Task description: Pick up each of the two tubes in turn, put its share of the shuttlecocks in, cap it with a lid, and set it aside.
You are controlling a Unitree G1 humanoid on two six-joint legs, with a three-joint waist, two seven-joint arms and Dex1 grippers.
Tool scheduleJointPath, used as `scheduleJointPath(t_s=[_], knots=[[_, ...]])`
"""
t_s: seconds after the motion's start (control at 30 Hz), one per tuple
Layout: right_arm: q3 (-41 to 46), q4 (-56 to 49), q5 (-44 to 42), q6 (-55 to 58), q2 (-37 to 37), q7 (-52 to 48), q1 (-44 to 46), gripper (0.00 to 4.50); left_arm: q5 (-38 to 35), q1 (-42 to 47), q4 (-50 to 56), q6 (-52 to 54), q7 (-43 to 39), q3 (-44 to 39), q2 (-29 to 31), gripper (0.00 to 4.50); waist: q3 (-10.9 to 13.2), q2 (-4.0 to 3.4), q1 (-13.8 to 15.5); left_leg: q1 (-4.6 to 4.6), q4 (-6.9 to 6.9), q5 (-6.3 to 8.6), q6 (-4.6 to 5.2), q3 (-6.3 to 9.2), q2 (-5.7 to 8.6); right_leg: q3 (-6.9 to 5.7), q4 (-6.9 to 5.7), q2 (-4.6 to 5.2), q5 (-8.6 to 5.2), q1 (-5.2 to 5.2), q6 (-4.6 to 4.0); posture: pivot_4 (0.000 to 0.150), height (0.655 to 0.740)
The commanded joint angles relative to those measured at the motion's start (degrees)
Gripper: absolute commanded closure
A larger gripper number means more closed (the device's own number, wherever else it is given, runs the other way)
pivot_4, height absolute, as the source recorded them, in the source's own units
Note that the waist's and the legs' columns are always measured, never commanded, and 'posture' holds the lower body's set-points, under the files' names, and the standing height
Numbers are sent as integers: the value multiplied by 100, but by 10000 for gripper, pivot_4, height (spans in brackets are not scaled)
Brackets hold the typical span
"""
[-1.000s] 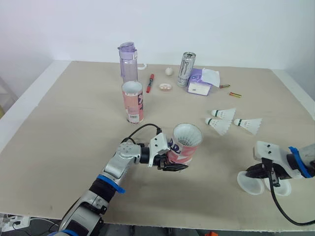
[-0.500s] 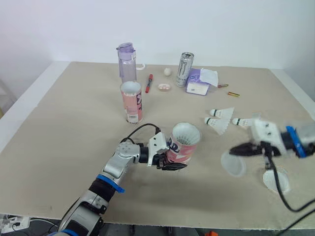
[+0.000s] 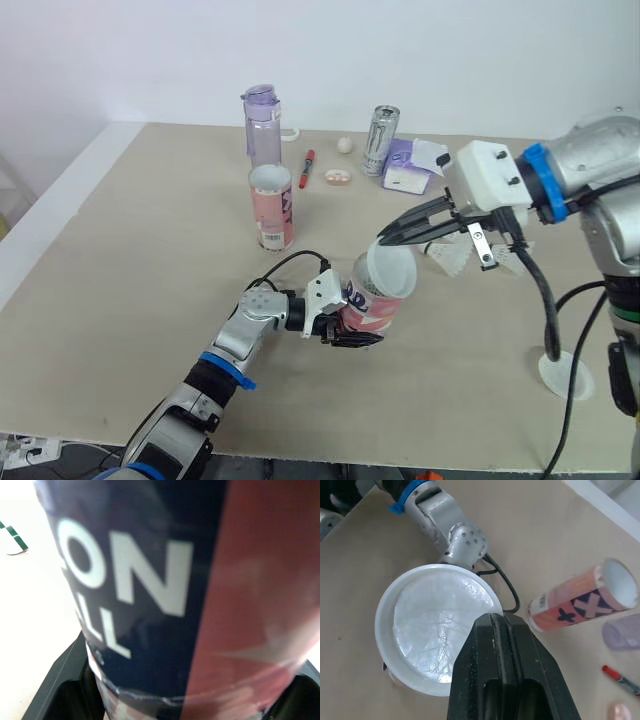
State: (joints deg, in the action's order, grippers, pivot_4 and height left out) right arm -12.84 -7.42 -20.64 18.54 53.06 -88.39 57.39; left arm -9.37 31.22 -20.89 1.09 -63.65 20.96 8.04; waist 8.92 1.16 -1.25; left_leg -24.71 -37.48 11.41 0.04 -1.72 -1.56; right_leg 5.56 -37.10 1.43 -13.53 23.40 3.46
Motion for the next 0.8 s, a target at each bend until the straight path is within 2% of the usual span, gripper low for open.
scheduleJointPath(t_s=[0.03, 0.47, 0.8], knots=[[-99, 181, 243, -382, -106, -190, 170, 44169, 220, -117, -137, 87, 132, 49, 121, 13670, -1, 0, -5, 5, 0, 1, -1, -1, -2, 0, -1, -1, 1, -1, 0, 1500, 7400], [-306, 549, 637, -1050, -227, -409, 154, 44169, 219, -173, -84, 135, 185, 46, 174, 13670, -1, 0, -4, 8, -3, 0, -1, -3, -8, -10, -3, -5, 3, 0, -1, 1500, 7400], [-488, 474, 604, -1200, -199, -411, 32, 44169, 207, -189, -61, 162, 232, 42, 154, 13670, -1, 0, -4, 8, -3, 0, -1, -3, -8, -8, -3, -4, 2, 0, -1, 1500, 7400]])
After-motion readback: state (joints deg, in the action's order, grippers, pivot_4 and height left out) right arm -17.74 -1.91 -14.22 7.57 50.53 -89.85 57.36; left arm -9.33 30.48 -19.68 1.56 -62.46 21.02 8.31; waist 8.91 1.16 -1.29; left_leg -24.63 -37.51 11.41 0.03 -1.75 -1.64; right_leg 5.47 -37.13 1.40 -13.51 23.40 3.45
